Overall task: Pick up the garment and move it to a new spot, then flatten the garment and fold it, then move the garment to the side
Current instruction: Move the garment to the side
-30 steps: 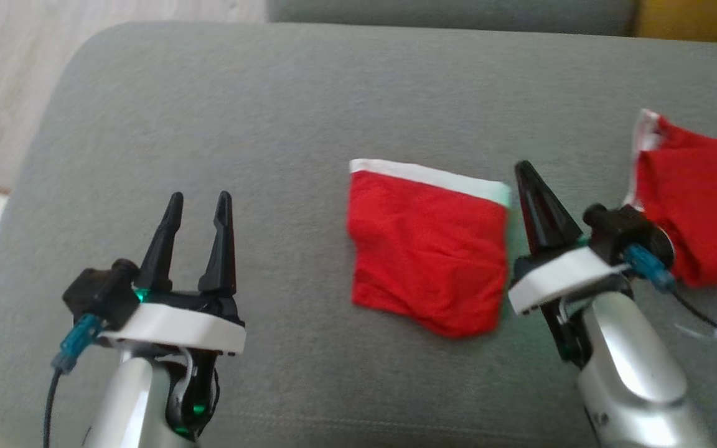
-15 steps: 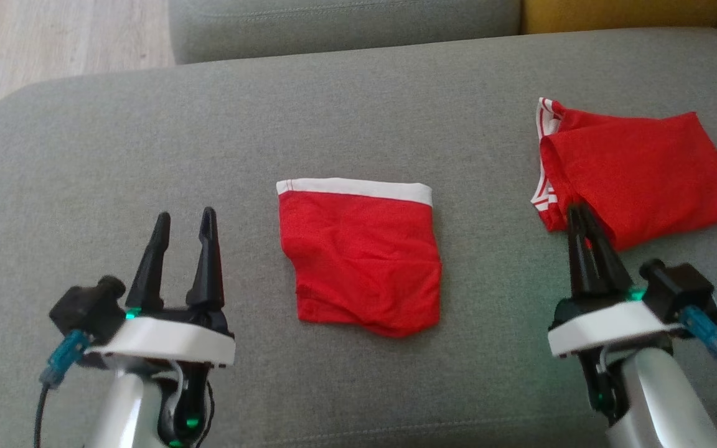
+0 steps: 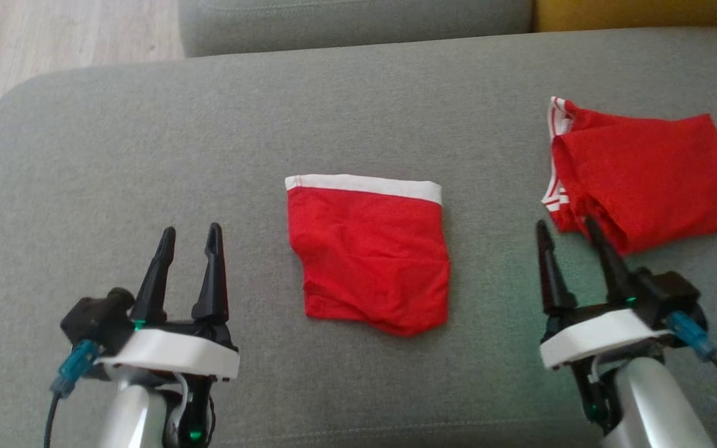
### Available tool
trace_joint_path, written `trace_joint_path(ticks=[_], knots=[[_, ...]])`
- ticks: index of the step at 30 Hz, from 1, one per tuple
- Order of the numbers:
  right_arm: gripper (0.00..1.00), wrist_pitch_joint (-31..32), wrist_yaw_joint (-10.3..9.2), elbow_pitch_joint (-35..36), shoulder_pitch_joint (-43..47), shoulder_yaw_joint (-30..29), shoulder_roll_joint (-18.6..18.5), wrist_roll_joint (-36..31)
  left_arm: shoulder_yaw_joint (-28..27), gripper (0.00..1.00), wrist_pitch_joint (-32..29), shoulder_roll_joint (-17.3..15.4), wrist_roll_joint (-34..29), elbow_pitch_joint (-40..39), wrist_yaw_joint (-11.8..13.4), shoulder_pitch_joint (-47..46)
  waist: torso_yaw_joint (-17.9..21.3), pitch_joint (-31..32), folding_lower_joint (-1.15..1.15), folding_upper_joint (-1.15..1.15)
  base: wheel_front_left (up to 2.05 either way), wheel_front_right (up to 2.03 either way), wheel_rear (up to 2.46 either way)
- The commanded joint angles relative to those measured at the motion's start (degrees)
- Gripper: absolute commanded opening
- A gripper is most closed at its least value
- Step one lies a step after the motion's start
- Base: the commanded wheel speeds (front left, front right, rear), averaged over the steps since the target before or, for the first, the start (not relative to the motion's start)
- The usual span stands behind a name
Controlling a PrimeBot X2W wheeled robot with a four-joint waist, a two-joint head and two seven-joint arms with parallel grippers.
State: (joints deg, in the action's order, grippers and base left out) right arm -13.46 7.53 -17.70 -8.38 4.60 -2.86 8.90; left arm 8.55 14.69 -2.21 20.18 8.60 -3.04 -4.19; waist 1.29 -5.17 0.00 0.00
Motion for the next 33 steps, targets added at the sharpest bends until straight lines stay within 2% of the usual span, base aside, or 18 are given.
trace_joint_path(ticks=[1, 4, 7, 15, 23, 24, 25, 26, 33], knots=[[1.0, 1.2, -0.04, 0.7, -1.7, 2.3, 0.0, 0.1, -1.3, 1.0, 0.3, -0.7, -0.7, -2.1, -0.2, -3.0, -1.0, -0.9, 0.0, 0.0, 0.0, 0.0, 0.0], [1.0, 3.7, -0.04, -1.2, -2.5, 4.3, 0.0, 1.8, -0.5, 1.0, 0.3, -0.7, -0.7, -1.9, -0.4, -3.5, -2.7, -2.2, 0.0, 0.0, 0.0, 0.0, 0.0], [1.0, 6.9, -0.04, -4.4, -4.3, 7.4, 0.0, 6.7, 0.4, 1.0, 0.3, -0.7, -0.5, -1.1, -0.7, -4.5, -5.5, -4.3, 0.0, 0.0, 0.0, 0.0, 0.0], [1.0, 9.9, -0.04, -12.3, -8.4, 8.9, 0.0, 11.2, 2.0, 1.0, 0.3, -0.7, -0.3, 0.1, -1.3, -6.1, -10.8, -7.4, 0.0, 0.0, 0.0, 0.0, 0.0], [1.0, 12.6, -0.04, -21.2, -12.7, 9.4, 0.0, 11.0, 2.0, 1.0, 0.3, -0.7, -0.1, 0.7, -0.7, -7.0, -14.7, -8.9, 0.0, 0.0, 0.0, 0.0, 0.0], [0.62, 12.7, -0.04, -21.7, -13.1, 9.8, 0.0, 11.2, 1.9, 1.0, 0.3, -0.7, -0.1, 0.7, -0.7, -7.1, -14.8, -9.0, 0.0, 0.0, 0.0, 0.0, 0.0], [0.02, 12.6, -0.04, -22.2, -13.5, 10.1, 0.0, 11.3, 1.8, 1.0, 0.3, -0.7, -0.1, 0.7, -0.6, -7.1, -14.9, -9.0, 0.0, 0.0, 0.0, 0.0, 0.0], [0.0, 12.3, -0.04, -22.6, -14.0, 10.4, 0.0, 11.1, 1.7, 1.0, 0.3, -0.7, -0.1, 0.7, -0.6, -7.0, -14.9, -8.9, 0.0, 0.0, 0.0, 0.0, 0.0], [0.0, 8.3, -0.04, -23.6, -16.4, 10.4, 0.0, 5.1, 0.7, 1.0, 0.3, -0.7, -0.7, 0.6, -0.8, -6.5, -11.6, -7.4, 0.0, 0.0, 0.0, 0.0, 0.0]])
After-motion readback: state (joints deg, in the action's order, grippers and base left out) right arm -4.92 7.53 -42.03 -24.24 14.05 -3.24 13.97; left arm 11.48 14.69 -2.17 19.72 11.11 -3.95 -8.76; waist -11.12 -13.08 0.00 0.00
